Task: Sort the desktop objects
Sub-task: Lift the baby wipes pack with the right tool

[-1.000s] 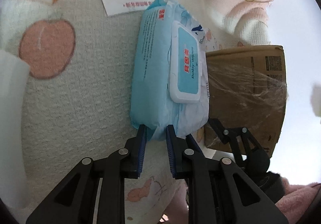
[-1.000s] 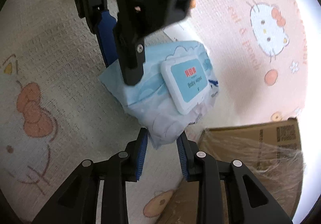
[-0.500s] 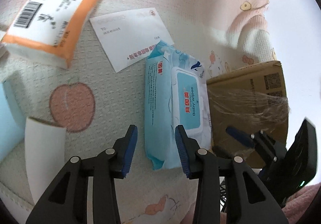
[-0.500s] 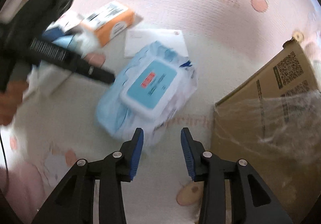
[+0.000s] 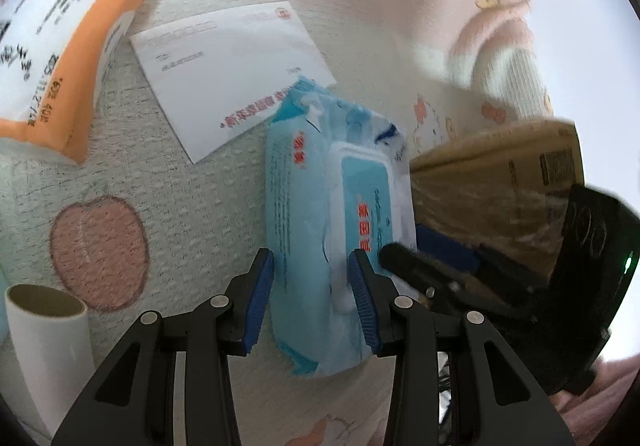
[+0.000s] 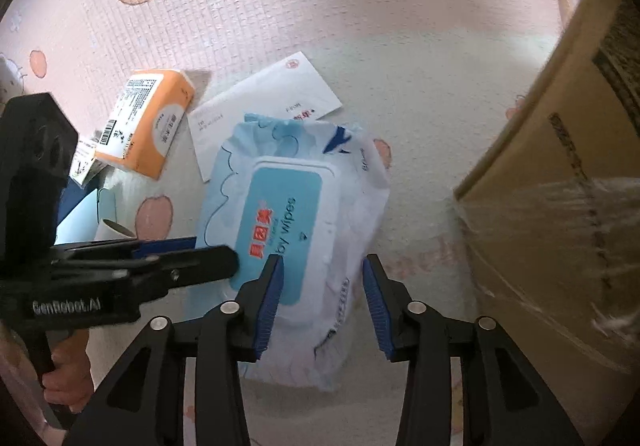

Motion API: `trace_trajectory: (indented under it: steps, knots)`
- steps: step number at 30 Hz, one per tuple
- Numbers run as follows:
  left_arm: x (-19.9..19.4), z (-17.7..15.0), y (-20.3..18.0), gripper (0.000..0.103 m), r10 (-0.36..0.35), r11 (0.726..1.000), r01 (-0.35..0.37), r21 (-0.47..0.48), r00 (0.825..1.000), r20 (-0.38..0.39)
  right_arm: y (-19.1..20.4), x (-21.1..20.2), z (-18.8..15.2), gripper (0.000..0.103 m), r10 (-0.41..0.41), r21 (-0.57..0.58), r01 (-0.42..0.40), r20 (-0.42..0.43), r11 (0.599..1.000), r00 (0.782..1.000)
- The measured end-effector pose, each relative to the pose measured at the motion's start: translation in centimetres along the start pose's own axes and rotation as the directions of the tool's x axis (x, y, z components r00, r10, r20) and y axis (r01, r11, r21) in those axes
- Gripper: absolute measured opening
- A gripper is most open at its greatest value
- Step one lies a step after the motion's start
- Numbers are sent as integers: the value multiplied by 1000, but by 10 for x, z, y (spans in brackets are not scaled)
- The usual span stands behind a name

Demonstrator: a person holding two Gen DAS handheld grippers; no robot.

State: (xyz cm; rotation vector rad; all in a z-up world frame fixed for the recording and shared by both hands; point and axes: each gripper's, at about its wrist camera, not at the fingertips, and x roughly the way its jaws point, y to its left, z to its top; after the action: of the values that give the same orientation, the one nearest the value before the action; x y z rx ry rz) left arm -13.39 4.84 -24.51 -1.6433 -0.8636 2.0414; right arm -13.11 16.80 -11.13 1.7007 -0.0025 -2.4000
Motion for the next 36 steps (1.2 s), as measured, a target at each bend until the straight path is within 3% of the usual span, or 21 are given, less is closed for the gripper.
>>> trace_trajectory:
  steps: [3,6,11,13,15,18,20,25,29,33,36]
  knots:
    - [3,0,8,37,-52,997,52,-61,999,1,-5,6,4,43,32,43,-31,-9,999,999]
    - [1,-6,10,31,-58,996,60,-69,998,23,-18,6,7,46,68,120,-64,-36,991,997]
    - [4,-7,4,29,-42,997,44,-68,998,42,-23,9,5,73,5,162,3,-55,987,998]
    - [5,-7,2,29,-31,998,34,-60,998,51,-25,10,4,73,13,179,-3,-57,984,998]
    - [6,-8,0,29,-25,998,28,-62,998,54,-26,15,2,73,80,203,-64,-73,977,994]
    - [6,-11,-1,28,-11,998,14,-66,999,49,-25,21,-1,61,193,245,-170,-75,954,978]
    - [6,-15,0,25,-16,997,19,-75,999,45,-19,17,0,55,182,213,-164,-66,963,981]
    - [-1,-38,1,25,16,998,-14,-67,999,31,-2,12,-2,53,160,111,-153,-61,982,985]
    - [-8,-51,-4,25,67,997,-66,-37,997,25,9,12,-7,52,213,56,-209,-62,976,975]
    - [-21,-64,16,25,52,991,-48,-125,998,33,23,10,-12,52,279,-6,-280,-57,960,958]
    - [-28,-68,23,25,55,988,-48,-144,998,44,24,12,-14,52,326,14,-326,-67,945,943]
